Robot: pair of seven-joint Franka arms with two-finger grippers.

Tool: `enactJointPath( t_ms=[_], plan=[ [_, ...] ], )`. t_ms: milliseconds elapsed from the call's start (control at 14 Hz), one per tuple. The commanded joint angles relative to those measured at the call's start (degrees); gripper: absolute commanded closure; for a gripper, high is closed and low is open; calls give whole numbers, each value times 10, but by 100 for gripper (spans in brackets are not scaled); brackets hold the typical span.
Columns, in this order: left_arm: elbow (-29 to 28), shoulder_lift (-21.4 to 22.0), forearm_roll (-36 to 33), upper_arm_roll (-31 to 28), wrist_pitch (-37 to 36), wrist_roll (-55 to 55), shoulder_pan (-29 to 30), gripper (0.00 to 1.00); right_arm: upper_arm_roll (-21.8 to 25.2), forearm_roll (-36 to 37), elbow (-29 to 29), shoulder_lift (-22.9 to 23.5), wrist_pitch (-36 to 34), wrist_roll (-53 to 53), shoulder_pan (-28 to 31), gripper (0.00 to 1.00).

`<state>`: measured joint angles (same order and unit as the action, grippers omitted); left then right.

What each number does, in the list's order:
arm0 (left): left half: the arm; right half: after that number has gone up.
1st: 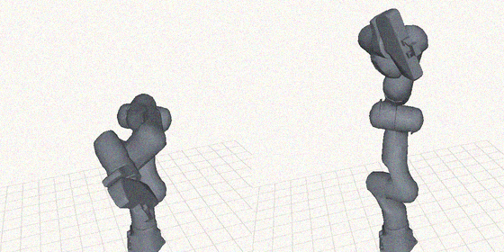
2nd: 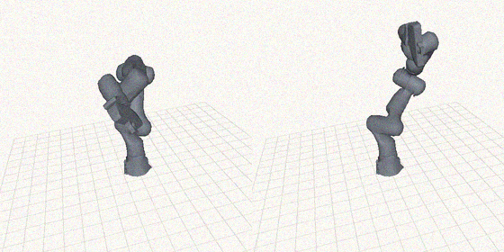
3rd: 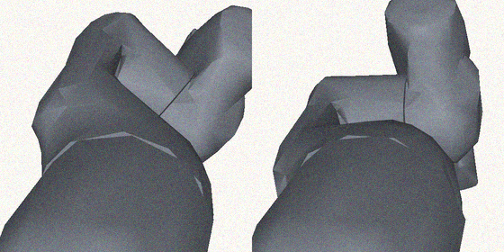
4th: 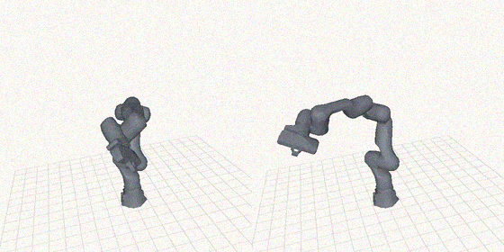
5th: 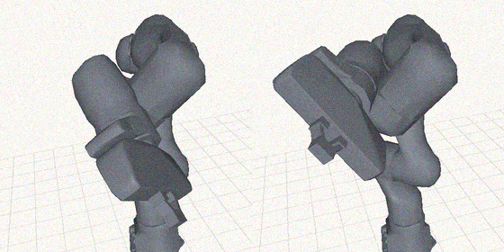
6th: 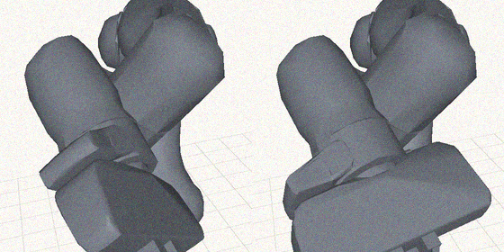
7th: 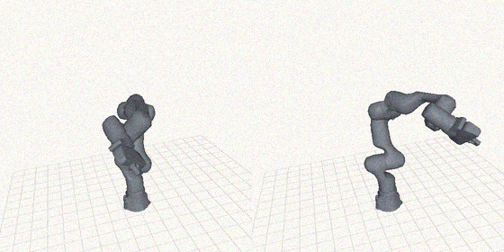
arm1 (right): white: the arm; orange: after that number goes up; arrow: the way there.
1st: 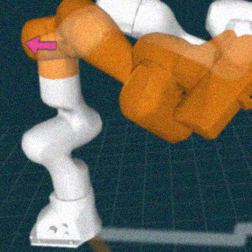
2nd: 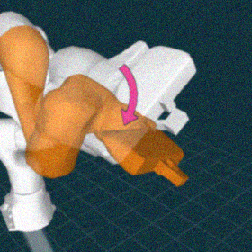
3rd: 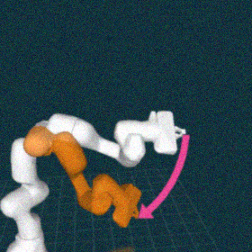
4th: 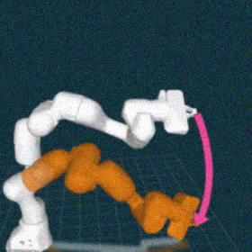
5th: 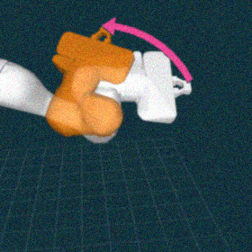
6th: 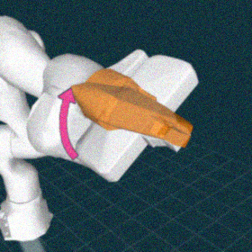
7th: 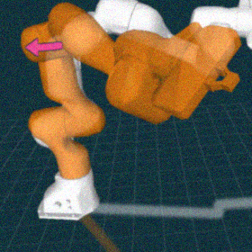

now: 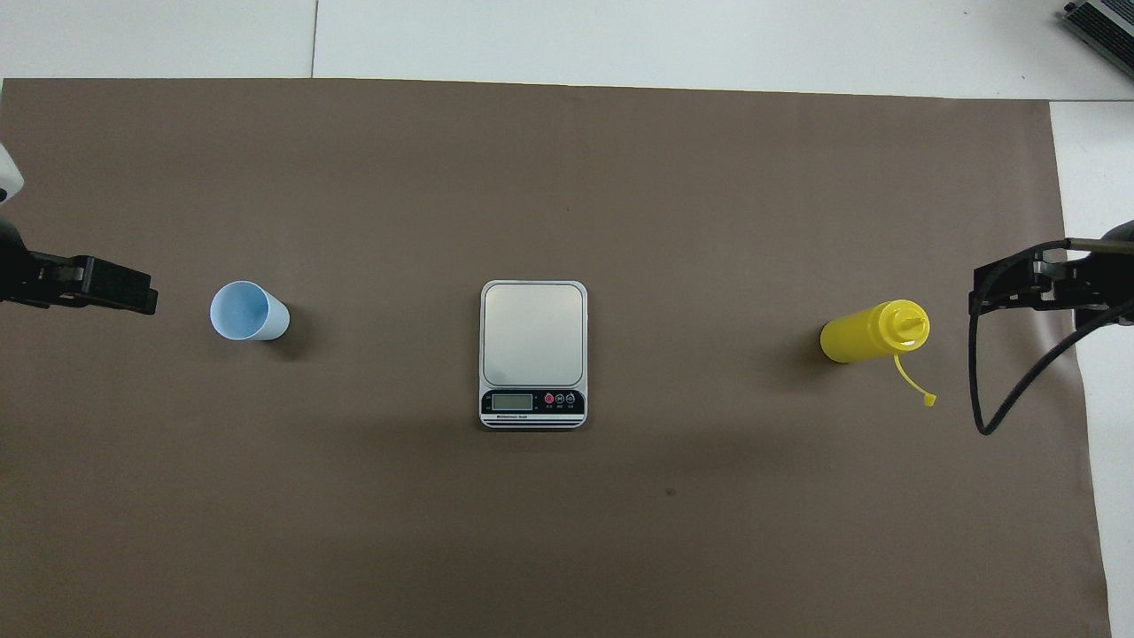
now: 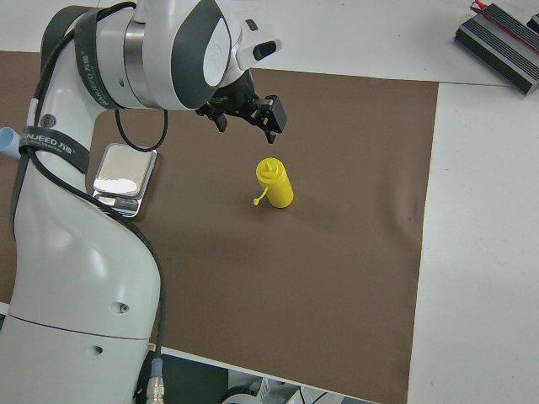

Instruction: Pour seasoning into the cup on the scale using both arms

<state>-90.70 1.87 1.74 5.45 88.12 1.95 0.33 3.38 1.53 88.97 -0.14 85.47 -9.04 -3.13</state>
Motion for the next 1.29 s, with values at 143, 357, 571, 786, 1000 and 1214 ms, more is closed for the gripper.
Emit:
enactJointPath(
  t_ms=[143, 357, 571, 786, 1000, 1214],
  plan=[
    [-24, 20, 7, -2, 11, 8, 1, 0, -4, 2, 16, -14, 1, 13, 6, 0],
    [-26, 20, 7, -3, 14, 8, 1, 0, -3, 2, 16, -14, 1, 13, 6, 0],
    [-54, 33, 7, -3, 32, 7, 0, 0, -3, 2, 16, -14, 1, 13, 7, 0],
    [-61, 37, 7, -3, 39, 7, 1, 0, -3, 2, 16, -14, 1, 13, 7, 0],
    [-73, 42, 7, -3, 46, 7, 1, 0, -4, 2, 16, -14, 1, 13, 7, 0],
    [-82, 45, 8, -3, 64, 7, 2, 0, -4, 2, 16, -14, 1, 13, 7, 0]
  ],
)
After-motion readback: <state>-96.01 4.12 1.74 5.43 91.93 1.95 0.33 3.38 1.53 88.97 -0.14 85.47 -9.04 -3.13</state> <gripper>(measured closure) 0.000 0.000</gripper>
